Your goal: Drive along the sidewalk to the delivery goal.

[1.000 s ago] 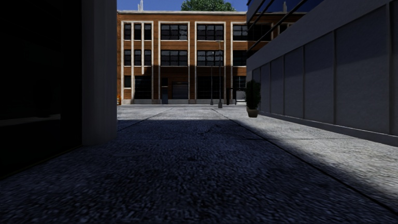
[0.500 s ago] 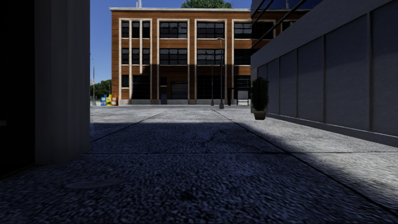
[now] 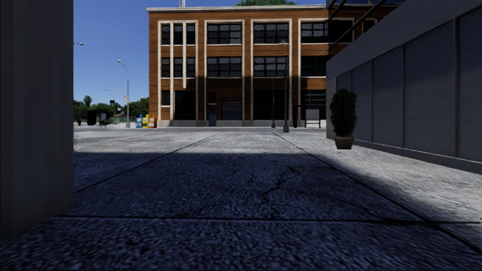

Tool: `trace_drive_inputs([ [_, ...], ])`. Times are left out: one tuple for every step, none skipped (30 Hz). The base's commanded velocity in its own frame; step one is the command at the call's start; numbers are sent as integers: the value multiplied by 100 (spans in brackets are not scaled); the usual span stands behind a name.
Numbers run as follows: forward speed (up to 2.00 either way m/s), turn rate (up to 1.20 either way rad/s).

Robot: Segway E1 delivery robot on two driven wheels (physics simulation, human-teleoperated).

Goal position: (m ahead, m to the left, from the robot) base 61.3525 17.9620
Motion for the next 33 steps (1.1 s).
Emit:
trace_drive_inputs([
  [200,38],
  [200,38],
  [200,38],
  [200,38],
  [200,38],
  [200,38],
  [200,38],
  [200,39],
  [200,41],
  [200,47],
  [200,47],
  [200,50],
  [200,51],
  [200,52],
  [200,52],
  [200,52],
  [200,52],
  [200,52],
  [200,52],
  [200,52],
  [200,52],
  [200,52],
  [200,52],
  [200,52],
  [200,52],
  [200,52],
  [200,52],
  [200,52],
  [200,52],
  [200,52],
  [200,52],
  [200,52],
  [200,52],
])
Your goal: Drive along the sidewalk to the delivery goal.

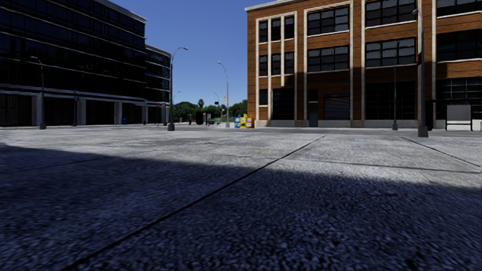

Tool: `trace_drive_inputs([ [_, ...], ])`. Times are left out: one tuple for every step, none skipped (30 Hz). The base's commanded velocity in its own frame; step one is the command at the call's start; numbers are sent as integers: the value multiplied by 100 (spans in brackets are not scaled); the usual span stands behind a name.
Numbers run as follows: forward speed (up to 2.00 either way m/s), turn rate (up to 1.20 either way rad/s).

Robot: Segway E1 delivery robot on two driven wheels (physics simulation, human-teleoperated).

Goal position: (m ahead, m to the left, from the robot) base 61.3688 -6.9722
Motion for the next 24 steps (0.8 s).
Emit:
trace_drive_inputs([
  [200,52],
  [200,52],
  [200,52],
  [200,52],
  [200,52],
  [200,52],
  [200,52],
  [200,52],
  [200,52],
  [200,52],
  [200,52],
  [200,52],
  [200,52],
  [200,52],
  [200,52],
  [200,52],
  [200,52],
  [200,52],
  [200,52],
  [200,52],
  [200,52],
  [200,52],
  [200,52],
  [200,52],
])
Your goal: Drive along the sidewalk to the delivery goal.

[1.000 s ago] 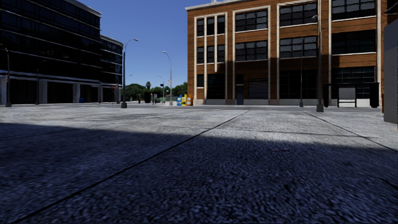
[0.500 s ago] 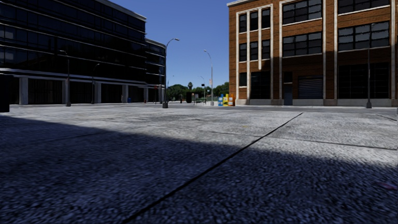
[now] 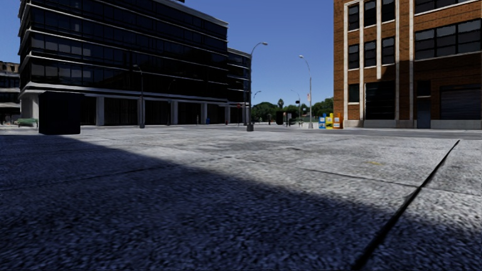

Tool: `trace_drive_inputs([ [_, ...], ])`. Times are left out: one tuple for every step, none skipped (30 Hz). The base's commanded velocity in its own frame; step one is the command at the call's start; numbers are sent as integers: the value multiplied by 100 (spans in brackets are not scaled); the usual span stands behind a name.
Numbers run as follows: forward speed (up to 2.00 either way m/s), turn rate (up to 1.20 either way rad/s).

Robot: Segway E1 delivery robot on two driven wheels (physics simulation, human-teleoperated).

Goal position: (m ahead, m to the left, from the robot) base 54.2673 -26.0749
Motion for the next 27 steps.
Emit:
trace_drive_inputs([
  [200,52],
  [200,52],
  [200,52],
  [200,52],
  [200,52],
  [200,52],
  [200,52],
  [200,52],
  [200,52],
  [200,52],
  [200,52],
  [200,52],
  [200,52],
  [200,52],
  [200,52],
  [200,50],
  [200,48],
  [200,48],
  [200,47],
  [200,44],
  [200,0],
  [200,0],
  [200,0],
  [200,0],
  [200,0],
  [200,0],
  [200,0],
])
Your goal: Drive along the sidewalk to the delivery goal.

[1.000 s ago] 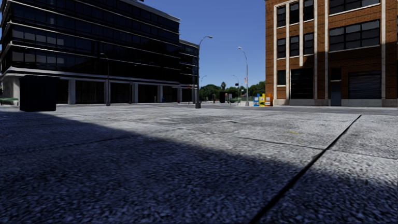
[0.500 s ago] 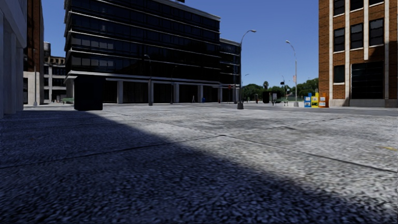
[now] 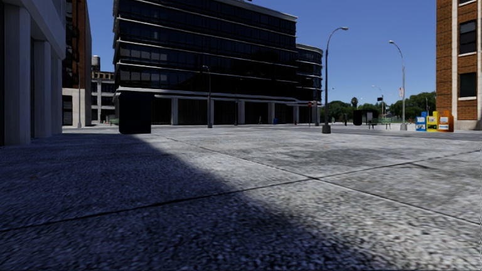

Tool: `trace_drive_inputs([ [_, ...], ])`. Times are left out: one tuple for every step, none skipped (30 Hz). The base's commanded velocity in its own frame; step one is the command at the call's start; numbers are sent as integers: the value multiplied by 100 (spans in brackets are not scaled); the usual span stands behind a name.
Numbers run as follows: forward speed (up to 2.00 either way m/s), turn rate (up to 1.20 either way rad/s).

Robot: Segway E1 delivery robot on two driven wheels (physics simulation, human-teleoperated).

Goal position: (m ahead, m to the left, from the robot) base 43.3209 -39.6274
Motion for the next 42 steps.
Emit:
trace_drive_inputs([
  [200,0],
  [200,0],
  [200,0],
  [200,0],
  [200,0],
  [200,0],
  [200,0],
  [200,0],
  [200,0],
  [200,0],
  [200,0],
  [200,0],
  [200,0],
  [200,0],
  [200,0],
  [200,0],
  [200,0],
  [200,0],
  [200,0],
  [200,0],
  [200,0],
  [200,0],
  [200,0],
  [200,0],
  [200,0],
  [200,0],
  [200,0],
  [200,0],
  [200,0],
  [200,0],
  [200,0],
  [200,0],
  [200,0],
  [200,0],
  [200,0],
  [200,0],
  [200,0],
  [200,0],
  [200,0],
  [200,0],
  [200,0],
  [200,0],
])
